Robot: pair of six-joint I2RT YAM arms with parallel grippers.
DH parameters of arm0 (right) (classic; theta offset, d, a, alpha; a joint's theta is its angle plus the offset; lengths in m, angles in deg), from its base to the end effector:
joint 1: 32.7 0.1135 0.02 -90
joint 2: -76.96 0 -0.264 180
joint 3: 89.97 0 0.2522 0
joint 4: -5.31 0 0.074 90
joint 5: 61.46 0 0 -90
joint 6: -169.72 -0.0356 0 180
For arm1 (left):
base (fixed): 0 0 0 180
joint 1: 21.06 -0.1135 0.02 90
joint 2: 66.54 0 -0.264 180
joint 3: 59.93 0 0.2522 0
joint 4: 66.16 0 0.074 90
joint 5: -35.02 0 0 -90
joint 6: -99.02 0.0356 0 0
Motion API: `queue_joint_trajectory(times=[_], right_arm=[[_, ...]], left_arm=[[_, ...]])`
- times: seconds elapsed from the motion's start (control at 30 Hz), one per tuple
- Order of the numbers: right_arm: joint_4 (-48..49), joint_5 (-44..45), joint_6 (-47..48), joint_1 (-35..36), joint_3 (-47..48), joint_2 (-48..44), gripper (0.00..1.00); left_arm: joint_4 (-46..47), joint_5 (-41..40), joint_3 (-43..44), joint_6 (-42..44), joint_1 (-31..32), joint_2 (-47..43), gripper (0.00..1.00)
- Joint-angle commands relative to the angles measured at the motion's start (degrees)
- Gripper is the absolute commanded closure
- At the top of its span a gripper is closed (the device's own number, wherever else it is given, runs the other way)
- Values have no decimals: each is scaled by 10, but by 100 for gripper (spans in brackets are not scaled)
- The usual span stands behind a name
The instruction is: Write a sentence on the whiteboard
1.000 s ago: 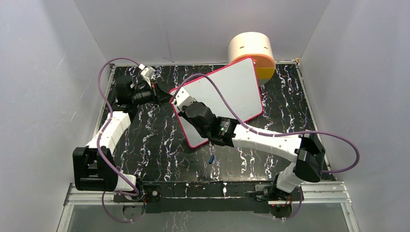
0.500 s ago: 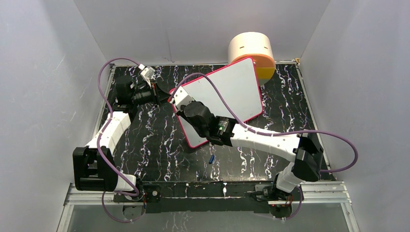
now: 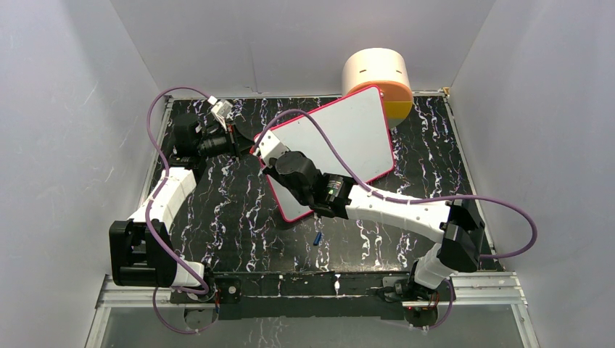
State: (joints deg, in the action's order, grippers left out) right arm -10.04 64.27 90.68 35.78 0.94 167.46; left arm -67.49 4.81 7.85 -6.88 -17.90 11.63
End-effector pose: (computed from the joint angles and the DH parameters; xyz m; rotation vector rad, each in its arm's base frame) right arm 0.1565 0.3402 0.3528 -0.7769 1.6061 0.1507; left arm 0.3018 -0.0475 0.3077 0.5819 1.7188 -1.1534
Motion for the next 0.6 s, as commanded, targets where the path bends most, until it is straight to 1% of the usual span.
queue_joint_trajectory(times=[0.0, 0.3, 0.57], right_arm=[[-7, -15, 1, 2, 28, 8, 100], [-46, -22, -9, 2, 31, 9, 100], [-65, 7, -9, 2, 28, 4, 100]], left_arm=[[-9, 13, -9, 30, 12, -1, 100], [-9, 10, -10, 30, 12, -1, 100], [-10, 9, -10, 30, 12, -1, 100]])
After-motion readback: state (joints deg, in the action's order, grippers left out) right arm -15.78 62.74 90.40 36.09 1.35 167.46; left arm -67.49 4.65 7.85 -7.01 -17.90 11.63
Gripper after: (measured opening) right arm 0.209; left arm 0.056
